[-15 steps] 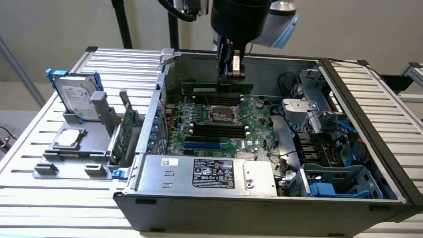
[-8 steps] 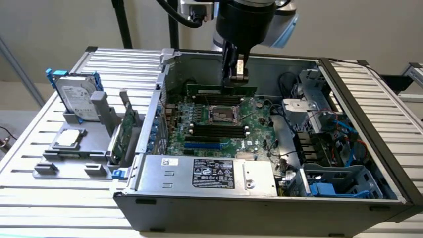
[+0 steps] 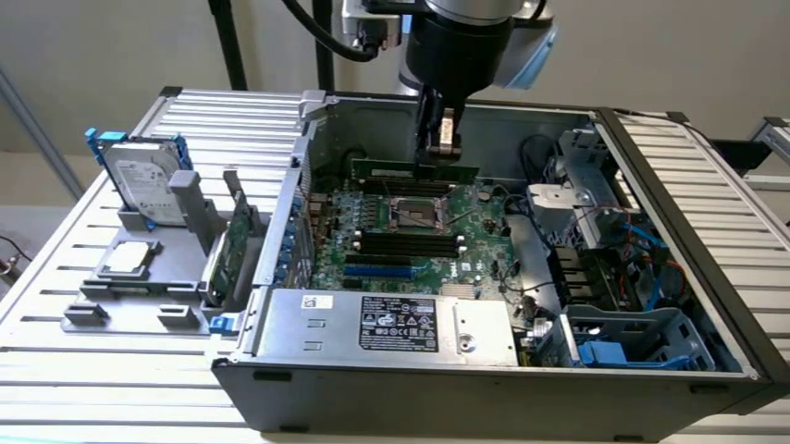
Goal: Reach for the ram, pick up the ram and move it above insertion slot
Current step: 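Pick up the ram and move it above insertion slot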
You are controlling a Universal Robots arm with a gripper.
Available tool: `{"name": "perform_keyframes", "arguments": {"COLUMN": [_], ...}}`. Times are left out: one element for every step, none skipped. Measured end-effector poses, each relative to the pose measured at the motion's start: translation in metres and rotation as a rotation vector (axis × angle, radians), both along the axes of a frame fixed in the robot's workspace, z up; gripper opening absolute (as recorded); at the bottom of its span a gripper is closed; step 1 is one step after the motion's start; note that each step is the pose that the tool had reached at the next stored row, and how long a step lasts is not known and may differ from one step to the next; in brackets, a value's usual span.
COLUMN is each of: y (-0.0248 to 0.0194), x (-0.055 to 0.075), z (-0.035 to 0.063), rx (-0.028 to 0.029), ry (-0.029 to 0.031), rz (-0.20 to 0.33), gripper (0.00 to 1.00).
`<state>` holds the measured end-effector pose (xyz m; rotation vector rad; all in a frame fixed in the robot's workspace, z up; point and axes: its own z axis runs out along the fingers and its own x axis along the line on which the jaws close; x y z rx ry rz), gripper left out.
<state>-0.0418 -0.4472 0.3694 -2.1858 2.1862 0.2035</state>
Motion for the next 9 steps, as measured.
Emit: {"name": "perform_keyframes", "arguments": {"y": [0.0008, 0.0014, 0.0017, 0.0017, 0.0017, 0.0018, 0.0018, 0.0018, 0.0018], "x": [0.0007, 0.0015, 0.0019, 0.0018, 0.0018, 0.0019, 0.0019, 0.0019, 0.0019], "z": [-0.0004, -0.0004, -0.0004, -0.0004, -0.0004, -0.0004, -0.0004, -0.0004, -0.0004], "rx": [0.0, -0.0004, -0.0006, -0.0006, -0.0006, -0.0007, -0.0007, -0.0007, -0.0007], "ry": [0.0022, 0.0039, 0.0043, 0.0043, 0.0044, 0.0044, 0.0044, 0.0044, 0.0044], "rz": [-0.002, -0.002, -0.002, -0.002, -0.002, -0.002, -0.002, -0.002, -0.002], "gripper": [0.13, 0.13, 0.13, 0.13, 0.13, 0.13, 0.13, 0.13, 0.13]}}
